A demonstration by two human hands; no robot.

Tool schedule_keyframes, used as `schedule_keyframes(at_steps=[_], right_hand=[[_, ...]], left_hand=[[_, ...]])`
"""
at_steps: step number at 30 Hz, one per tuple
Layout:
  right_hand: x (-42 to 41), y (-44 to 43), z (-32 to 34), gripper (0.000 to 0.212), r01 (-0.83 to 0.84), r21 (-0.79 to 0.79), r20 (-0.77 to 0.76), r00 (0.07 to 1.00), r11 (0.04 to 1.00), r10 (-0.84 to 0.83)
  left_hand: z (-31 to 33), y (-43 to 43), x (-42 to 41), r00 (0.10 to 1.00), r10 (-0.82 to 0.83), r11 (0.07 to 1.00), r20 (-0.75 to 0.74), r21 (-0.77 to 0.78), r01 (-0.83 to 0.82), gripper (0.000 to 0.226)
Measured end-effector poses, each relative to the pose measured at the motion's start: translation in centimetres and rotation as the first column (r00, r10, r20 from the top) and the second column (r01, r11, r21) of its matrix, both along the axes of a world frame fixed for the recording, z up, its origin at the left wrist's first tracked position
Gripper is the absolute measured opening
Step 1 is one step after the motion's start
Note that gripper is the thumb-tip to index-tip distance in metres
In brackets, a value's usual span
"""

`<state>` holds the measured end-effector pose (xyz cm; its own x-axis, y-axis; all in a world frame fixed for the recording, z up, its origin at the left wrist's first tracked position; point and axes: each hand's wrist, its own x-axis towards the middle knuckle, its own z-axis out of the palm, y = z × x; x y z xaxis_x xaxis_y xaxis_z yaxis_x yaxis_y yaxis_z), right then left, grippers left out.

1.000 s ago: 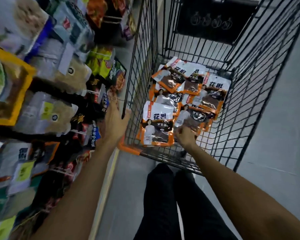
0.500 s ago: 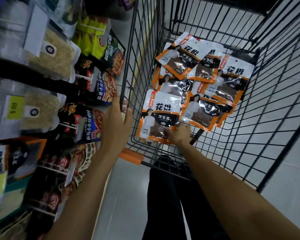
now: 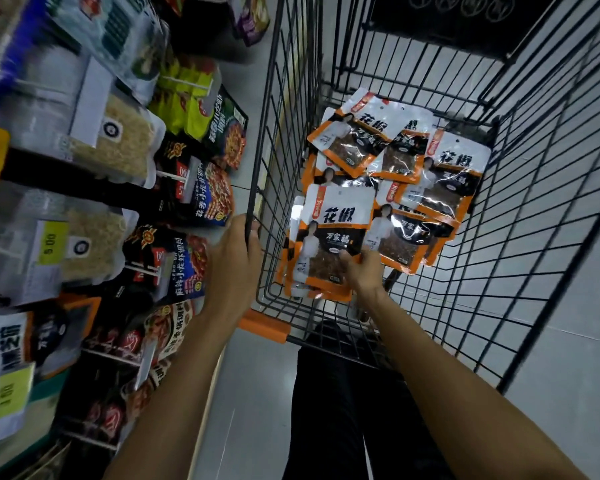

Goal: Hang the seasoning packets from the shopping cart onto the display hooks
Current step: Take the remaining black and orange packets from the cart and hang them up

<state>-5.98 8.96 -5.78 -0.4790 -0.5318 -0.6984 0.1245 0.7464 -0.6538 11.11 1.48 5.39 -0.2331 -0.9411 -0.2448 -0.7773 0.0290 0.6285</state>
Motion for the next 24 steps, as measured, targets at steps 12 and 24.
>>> schedule_keyframes(at_steps=[12, 24], right_hand=[[-3.3, -3.2, 17.0, 0.022, 0.029, -0.454, 0.511, 0.827, 0.891, 0.233], [-1.8, -0.4, 1.3, 0.023, -0.102, 0.054, -0.001, 0.995, 0.993, 0.102]], left_hand=[[9.8, -4.3, -2.6, 0.85, 0.248, 0.928, -0.465, 0.365, -0.071, 0.028], [6.5, -8.4, 4.1, 0.722, 0.548, 0.797, -0.422, 0.526, -0.298, 0.056]])
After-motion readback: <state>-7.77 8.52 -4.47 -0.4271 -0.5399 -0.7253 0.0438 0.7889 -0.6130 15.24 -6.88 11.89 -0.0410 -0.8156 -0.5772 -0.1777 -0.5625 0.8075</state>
